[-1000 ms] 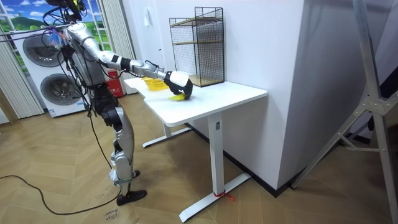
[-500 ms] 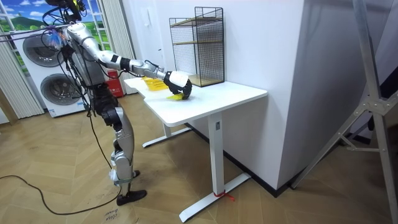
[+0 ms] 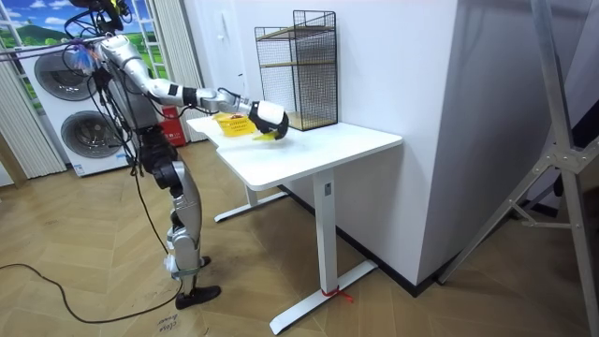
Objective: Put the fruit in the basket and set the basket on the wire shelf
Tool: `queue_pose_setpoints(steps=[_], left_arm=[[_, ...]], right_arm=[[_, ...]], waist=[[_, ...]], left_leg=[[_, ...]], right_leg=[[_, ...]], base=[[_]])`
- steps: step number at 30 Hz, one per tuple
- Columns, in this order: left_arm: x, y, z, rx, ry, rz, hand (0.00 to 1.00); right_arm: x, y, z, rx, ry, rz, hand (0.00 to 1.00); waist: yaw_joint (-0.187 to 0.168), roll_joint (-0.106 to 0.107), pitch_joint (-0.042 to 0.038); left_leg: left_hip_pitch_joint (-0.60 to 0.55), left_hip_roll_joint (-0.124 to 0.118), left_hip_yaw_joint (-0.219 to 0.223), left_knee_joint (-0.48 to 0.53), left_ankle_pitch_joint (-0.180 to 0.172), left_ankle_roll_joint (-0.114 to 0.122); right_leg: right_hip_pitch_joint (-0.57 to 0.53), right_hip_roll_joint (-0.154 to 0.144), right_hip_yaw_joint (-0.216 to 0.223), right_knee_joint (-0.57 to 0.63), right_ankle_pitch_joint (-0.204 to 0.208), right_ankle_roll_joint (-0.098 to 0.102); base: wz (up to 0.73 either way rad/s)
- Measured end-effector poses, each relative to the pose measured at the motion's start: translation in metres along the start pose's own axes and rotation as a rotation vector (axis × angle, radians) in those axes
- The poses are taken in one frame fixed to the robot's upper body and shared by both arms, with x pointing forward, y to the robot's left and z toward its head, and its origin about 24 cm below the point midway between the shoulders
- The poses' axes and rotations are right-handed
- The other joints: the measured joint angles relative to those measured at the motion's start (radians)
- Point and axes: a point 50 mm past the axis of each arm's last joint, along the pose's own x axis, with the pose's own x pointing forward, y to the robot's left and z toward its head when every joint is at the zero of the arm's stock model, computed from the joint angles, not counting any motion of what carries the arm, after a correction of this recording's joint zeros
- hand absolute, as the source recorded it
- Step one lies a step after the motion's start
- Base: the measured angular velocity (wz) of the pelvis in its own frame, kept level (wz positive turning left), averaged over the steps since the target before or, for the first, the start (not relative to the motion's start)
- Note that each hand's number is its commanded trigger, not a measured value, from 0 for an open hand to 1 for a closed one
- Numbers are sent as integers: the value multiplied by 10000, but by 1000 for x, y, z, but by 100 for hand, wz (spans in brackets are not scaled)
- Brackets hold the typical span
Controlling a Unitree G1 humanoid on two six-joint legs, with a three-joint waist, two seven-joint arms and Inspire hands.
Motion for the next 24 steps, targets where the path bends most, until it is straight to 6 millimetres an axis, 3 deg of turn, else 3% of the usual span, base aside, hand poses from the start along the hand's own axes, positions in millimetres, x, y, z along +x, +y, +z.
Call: queue_pose_setpoints(steps=[7, 12, 17, 19, 21, 24], left_arm=[[0, -3, 2, 10, -87, -77, 0], [0, -5, 1, 3, -155, -99, 0], [0, -5, 3, -18, -287, -20, 0], [0, -6, 4, -25, -311, -33, 0], [0, -6, 4, -36, -316, -37, 0], [0, -5, 5, -30, -370, -24, 0]], right_arm=[[-10, 0, 57, 171, -2487, -132, 100], [-22, -3, 77, 323, -3618, -214, 100], [-34, -6, 93, 200, -4514, -358, 100], [-44, -8, 107, 102, -5288, -524, 100], [-49, -10, 115, 94, -5705, -588, 100], [-53, -11, 119, -32, -5941, -646, 100]], waist=[[-17, 20, 60], [-63, 136, 92], [-116, 162, 55], [-206, 179, -6], [-258, 178, -18], [-271, 157, -34]], left_leg=[[122, -4, 33, -29, -9, 6], [93, -3, 31, -60, -11, 6], [83, -3, 28, -63, -10, 6], [-37, 0, 47, -56, -9, 6], [-40, 1, 53, -57, -7, 6], [-38, 13, 84, -64, -7, 6]], right_leg=[[120, -7, 95, -32, 1, 1], [123, -7, 28, -14, 1, 1], [95, -1, 103, -18, 1, 1], [-27, 2, 128, -12, 1, 0], [-39, 3, 131, -12, 2, 0], [-80, 12, 129, -14, 2, 0]], base=[[-1], [0], [-1], [-2], [0], [-3]])
